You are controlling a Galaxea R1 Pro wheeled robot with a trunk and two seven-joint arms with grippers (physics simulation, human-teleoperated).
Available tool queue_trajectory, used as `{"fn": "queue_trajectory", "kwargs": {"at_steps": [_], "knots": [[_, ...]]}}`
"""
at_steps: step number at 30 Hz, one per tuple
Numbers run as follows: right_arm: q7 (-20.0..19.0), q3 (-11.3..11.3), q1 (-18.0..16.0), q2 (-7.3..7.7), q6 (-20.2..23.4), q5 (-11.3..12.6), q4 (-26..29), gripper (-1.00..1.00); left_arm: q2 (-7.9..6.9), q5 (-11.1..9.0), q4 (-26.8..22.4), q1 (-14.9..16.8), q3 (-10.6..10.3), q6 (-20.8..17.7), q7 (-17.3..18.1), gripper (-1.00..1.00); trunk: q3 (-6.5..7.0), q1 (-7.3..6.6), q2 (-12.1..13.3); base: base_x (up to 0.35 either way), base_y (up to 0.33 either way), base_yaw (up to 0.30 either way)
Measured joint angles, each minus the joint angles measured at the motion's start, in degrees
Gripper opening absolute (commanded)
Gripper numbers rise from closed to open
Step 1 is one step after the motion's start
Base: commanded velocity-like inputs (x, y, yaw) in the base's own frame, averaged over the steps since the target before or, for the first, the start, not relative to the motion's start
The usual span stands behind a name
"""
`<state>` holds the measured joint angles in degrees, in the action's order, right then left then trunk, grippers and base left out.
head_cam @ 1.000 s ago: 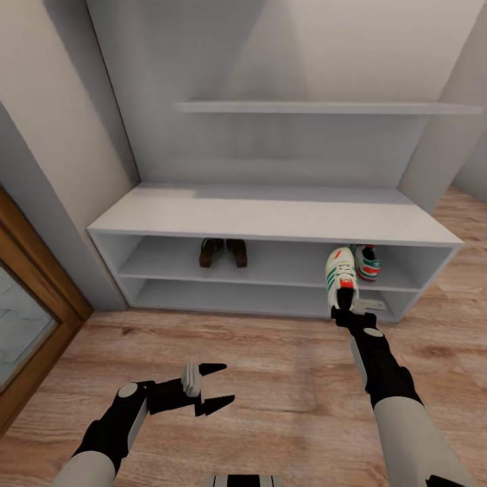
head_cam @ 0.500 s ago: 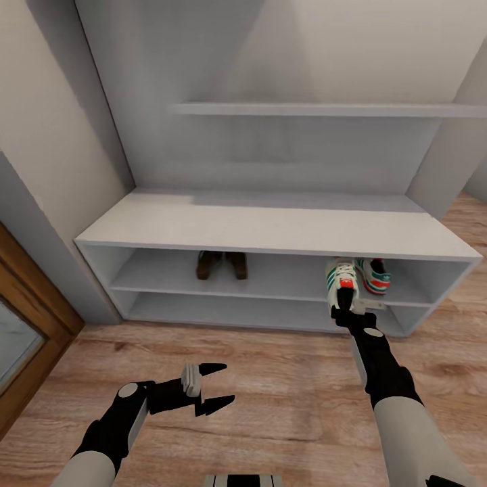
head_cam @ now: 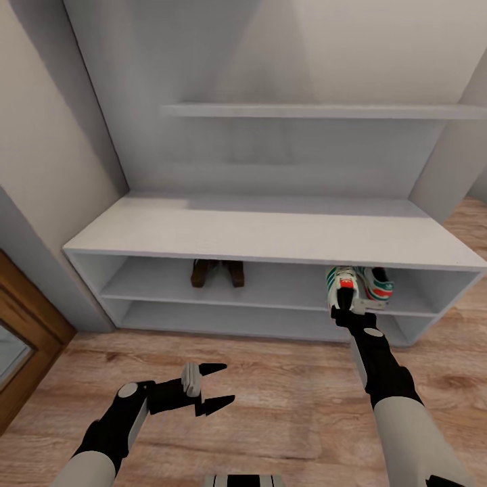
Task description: Pick up the two gym shoes and the two sandals from the corridor floor and place them onto the hallstand (shoe rack) in the corridor, making sure they are on the rack and not on the floor. Arrange them so the two gym shoes are next to each other and the two sandals are next to each other.
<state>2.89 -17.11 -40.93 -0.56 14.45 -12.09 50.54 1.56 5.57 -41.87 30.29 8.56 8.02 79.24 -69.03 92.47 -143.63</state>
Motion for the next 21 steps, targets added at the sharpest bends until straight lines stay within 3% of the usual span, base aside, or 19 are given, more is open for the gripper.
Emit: {"fn": "queue_trajectory", "kwargs": {"at_steps": [6,21], "knots": [[0.0,0.0,0.0,0.0,0.0,0.0,0.0,-1.0,0.05,0.0,0.0,0.0,0.0,0.0,0.0,1.0,0.0,0.01,0.0,0.039,-0.01,0.0],[0.0,0.0,0.0,0.0,0.0,0.0,0.0,-1.0,0.35,0.0,0.0,0.0,0.0,0.0,0.0,1.0,0.0,-0.01,0.0,0.143,-0.072,0.0]]}}
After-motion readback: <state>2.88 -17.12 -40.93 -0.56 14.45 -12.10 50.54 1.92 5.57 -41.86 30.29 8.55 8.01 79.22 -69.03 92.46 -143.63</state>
